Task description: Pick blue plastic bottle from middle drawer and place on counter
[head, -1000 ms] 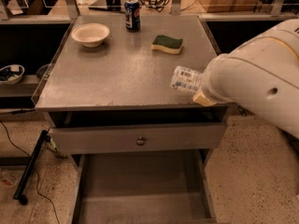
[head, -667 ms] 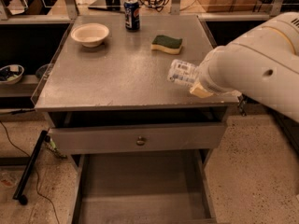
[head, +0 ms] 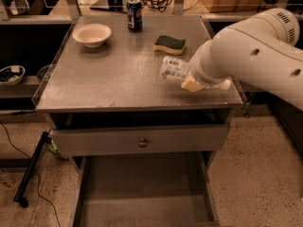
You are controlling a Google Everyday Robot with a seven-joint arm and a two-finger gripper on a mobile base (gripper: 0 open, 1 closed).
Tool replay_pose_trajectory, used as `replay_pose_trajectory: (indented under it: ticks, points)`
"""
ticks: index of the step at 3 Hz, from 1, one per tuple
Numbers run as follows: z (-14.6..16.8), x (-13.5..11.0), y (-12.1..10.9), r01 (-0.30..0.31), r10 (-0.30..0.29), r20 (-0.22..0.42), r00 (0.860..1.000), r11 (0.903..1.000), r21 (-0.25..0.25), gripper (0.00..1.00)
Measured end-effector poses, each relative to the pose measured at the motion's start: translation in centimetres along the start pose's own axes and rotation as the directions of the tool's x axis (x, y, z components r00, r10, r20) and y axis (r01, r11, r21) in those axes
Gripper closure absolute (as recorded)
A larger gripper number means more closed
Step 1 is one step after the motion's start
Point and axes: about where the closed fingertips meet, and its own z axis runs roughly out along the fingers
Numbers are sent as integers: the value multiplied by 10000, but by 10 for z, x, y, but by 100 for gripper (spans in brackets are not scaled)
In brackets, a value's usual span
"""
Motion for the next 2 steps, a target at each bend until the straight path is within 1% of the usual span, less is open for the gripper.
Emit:
replay_pose_trajectory:
  ticks: [1, 2]
  points:
    - [12, -15, 10, 410, -379, 498, 9980, 9972, -627, 100]
    - [17, -27, 21, 862, -760, 939, 9927, 9902, -1099, 100]
